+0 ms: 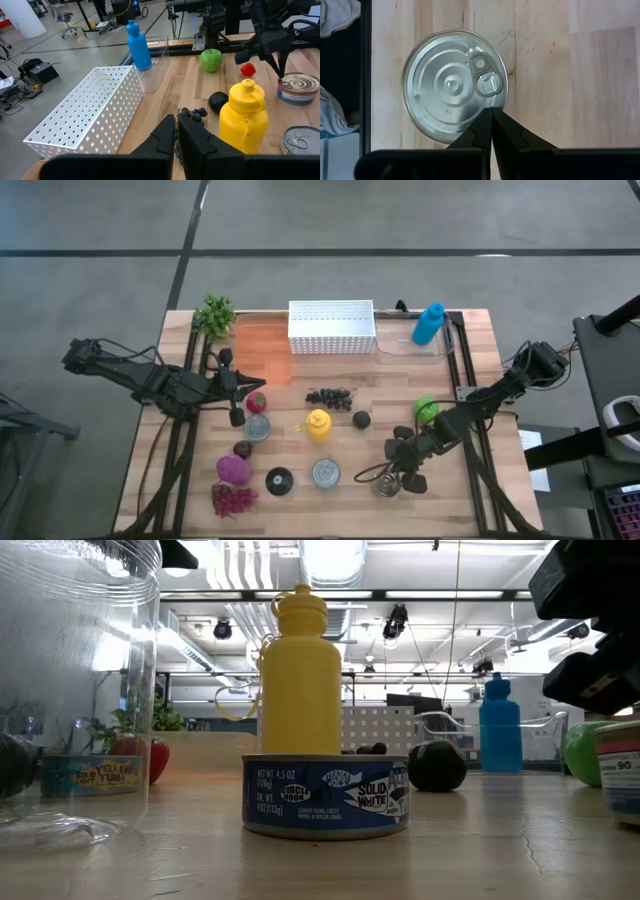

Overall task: Pick & Place Food Item
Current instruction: Put the blue-pink tuna can into the orange bin

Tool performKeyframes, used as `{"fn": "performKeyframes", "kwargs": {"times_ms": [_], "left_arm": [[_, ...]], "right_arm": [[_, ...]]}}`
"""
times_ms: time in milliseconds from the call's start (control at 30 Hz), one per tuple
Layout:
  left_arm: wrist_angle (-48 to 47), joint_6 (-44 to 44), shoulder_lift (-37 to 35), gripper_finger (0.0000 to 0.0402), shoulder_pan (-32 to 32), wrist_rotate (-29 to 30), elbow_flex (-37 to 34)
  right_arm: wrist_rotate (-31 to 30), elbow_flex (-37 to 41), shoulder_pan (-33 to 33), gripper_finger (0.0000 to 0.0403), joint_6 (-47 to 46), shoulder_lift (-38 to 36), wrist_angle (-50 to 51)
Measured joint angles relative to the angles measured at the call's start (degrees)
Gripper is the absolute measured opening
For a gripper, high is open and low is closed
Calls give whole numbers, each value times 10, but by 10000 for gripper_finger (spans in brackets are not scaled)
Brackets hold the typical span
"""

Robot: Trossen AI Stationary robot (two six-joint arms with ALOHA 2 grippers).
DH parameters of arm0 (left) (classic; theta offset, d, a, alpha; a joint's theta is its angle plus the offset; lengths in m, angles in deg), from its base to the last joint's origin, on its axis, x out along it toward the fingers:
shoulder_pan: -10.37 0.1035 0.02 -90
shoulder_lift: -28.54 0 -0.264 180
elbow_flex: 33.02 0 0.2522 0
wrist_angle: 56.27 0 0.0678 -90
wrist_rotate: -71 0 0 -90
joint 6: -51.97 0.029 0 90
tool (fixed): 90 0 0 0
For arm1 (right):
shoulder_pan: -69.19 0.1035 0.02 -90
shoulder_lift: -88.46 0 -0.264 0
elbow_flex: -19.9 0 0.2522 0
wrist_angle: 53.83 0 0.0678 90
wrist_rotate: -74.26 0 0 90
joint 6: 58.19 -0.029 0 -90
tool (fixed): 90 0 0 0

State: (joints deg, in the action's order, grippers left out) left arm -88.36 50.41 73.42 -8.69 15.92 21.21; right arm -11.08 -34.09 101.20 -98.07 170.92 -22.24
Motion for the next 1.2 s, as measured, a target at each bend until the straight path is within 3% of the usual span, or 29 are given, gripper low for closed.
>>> {"fn": "performKeyframes", "kwargs": {"times_ms": [567,1200], "left_arm": [[0,0,0,26,0,0,0],[0,1,0,26,0,0,0]], "right_arm": [[-6,2,0,8,0,0,24],[-64,23,0,8,-30,1,30]]}}
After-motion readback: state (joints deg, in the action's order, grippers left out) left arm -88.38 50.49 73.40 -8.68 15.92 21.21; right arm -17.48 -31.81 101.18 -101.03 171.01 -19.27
